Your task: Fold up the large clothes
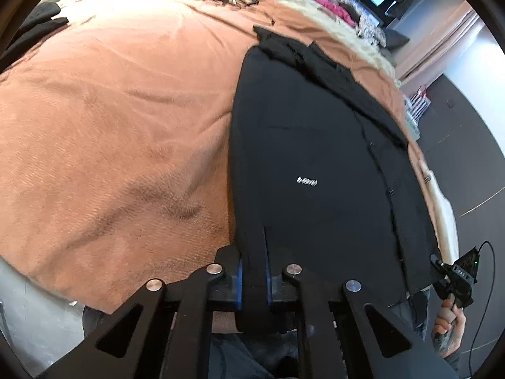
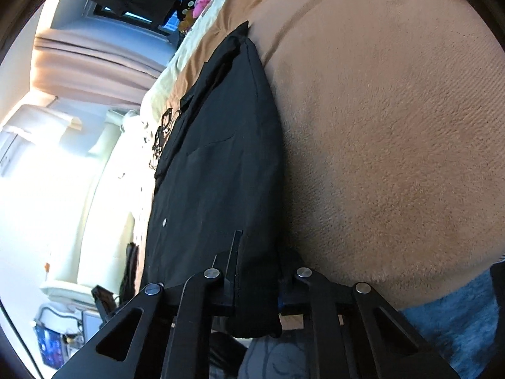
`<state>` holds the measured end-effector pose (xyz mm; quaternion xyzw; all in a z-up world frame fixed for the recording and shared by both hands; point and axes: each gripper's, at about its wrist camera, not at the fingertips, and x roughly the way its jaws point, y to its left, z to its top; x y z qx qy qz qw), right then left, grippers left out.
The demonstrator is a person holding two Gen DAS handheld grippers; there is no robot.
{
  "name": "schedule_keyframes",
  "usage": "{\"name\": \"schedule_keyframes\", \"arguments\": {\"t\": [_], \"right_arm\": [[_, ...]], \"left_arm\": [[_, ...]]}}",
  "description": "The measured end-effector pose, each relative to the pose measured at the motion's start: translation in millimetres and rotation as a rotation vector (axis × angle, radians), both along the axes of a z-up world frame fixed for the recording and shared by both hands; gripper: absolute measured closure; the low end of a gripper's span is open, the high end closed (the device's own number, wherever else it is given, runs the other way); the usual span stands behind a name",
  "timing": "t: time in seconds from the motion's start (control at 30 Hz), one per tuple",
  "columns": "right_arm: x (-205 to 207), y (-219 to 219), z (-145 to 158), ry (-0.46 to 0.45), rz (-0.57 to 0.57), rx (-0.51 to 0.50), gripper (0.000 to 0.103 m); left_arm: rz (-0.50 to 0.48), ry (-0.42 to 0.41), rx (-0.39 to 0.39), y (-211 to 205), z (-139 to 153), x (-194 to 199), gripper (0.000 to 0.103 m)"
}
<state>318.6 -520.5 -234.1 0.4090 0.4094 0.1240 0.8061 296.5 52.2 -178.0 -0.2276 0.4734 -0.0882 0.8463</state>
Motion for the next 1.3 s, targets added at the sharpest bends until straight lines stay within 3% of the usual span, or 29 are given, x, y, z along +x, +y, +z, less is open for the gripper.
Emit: {"name": "schedule_keyframes", "arguments": {"t": [0.33, 0.57, 0.8, 1.0, 1.3], "right_arm": [[-7.1, 21.8, 55.7, -0.096, 0.043, -0.047, 0.093], [-23.6, 37.9, 92.4, -0.162, 0.105, -0.083, 0.093], [-56.4, 57.4, 125.8, -0.242, 0.174, -0.112, 0.093], [-94.8, 65.5, 148.8, -0.297, 0.224, -0.129, 0.093], [-155.2, 88.1, 160.4, -0.365, 0.292, -0.144, 0.093]], "left_arm": [[0.001, -0.084, -0.046, 20.9, 45.8, -20.5, 0.094], [0.003, -0.131, -0.072, 45.2, 70.0, -55.0, 0.094], [-0.024, -0.191, -0.031, 51.4, 98.2, -104.6, 0.094], [-0.015, -0.248, -0.044, 66.4, 115.4, -155.5, 0.094], [0.017, -0.297, -0.061, 85.4, 125.3, -225.1, 0.094]]}}
